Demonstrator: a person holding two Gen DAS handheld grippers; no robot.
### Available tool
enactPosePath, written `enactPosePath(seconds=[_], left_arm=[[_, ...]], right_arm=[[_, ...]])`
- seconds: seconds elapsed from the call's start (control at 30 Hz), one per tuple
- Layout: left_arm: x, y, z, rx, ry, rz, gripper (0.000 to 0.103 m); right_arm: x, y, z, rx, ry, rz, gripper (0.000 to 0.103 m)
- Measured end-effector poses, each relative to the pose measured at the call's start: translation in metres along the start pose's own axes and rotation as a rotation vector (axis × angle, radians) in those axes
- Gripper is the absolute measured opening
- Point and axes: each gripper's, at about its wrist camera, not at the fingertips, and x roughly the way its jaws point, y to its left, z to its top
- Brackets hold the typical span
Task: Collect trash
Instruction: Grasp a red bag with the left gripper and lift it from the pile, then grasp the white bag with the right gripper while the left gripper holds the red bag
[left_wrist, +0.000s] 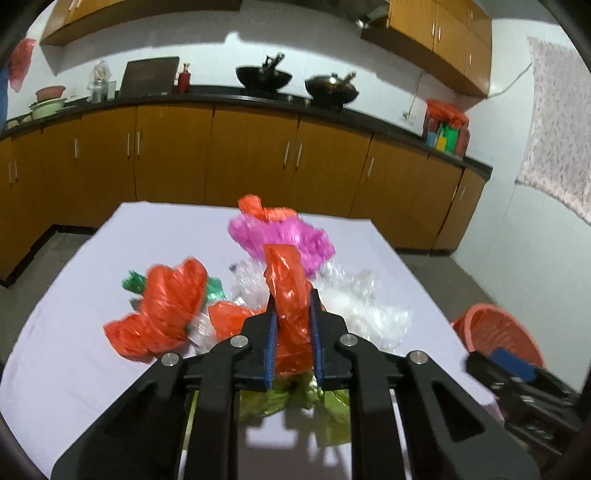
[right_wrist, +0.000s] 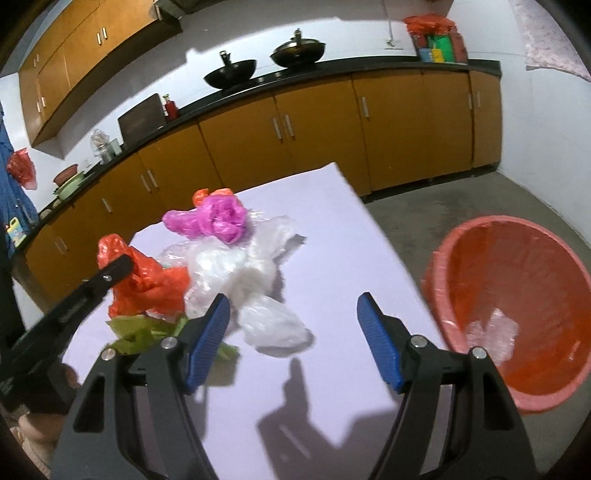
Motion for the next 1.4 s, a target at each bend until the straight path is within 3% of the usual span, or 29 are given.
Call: enactPosePath(seconds=[0.37, 0.6, 0.7, 0.77, 0.83, 0.87, 1.4], left_arm=[[-0.037, 0.045, 0.034, -0.074, -0.13, 0.017, 0.015], [-0.037, 0.067, 0.038, -0.077, -0.132, 0.069, 0.015], [-0.035, 0.073, 0.036, -0.084, -0.125, 0.083, 0.015], [-0.032, 0.075, 0.035, -0.088, -0.117, 0.09, 0.015], [-0.029, 0.077, 0.033, -0.088, -0.107, 0.097, 0.015], [-0.029, 0.078, 0.032, -0.087, -0.103, 0.1, 0.015], [-0.032, 0.066, 0.028, -0.076, -0.086, 0.073, 0.015]], right_arm=[[0.057, 0.061, 0.021, -0.113, 0.044, 0.032, 0.07], [0.081, 0.065, 0.019, -0.103, 0.073, -0.032, 0.07], [0.085, 0.06, 0.019, -0.062, 0.086, -0.012, 0.069], [0.089, 0.064, 0.017, -0.085, 0.104, -0.008, 0.058], [0.094, 0.069, 0.014, -0.113, 0.125, -0.001, 0.023], [0.096, 0.071, 0.013, -0.113, 0.132, 0.005, 0.018], [0.024, 0.071, 0.032, -0.135, -0.052, 0.046, 0.013]])
